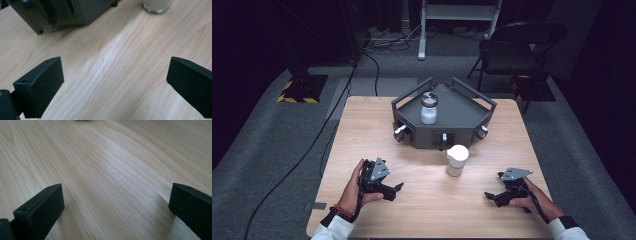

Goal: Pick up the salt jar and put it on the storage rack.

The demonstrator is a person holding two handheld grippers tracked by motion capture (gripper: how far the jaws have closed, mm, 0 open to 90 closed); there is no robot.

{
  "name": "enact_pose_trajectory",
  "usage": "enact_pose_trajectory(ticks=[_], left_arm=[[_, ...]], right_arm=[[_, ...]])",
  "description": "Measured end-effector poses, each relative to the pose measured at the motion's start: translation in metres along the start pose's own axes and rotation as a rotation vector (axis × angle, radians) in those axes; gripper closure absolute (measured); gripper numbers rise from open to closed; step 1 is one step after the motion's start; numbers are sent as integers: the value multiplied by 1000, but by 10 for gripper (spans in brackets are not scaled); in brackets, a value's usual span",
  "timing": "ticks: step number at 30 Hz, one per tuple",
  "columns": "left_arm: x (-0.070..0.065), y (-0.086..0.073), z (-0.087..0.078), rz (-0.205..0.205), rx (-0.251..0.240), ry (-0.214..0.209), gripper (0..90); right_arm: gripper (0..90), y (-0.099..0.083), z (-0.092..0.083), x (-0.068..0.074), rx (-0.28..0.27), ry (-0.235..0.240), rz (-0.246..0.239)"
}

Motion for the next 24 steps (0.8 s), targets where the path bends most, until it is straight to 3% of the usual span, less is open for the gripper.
enact_pose_trajectory(ticks=[24], left_arm=[[6,-19,25,-18,154,15,12]], right_arm=[[0,0,0,0,0,0,0]])
Point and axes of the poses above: each handheld gripper's, and its own axes: z roughly forward along the jaws, y roughly out of its top, x roughly to its left, the point moved 1 cm from there along z, roughly forward along the jaws, and after that the axes turned 12 degrees about -x, right-handed, at the moved point
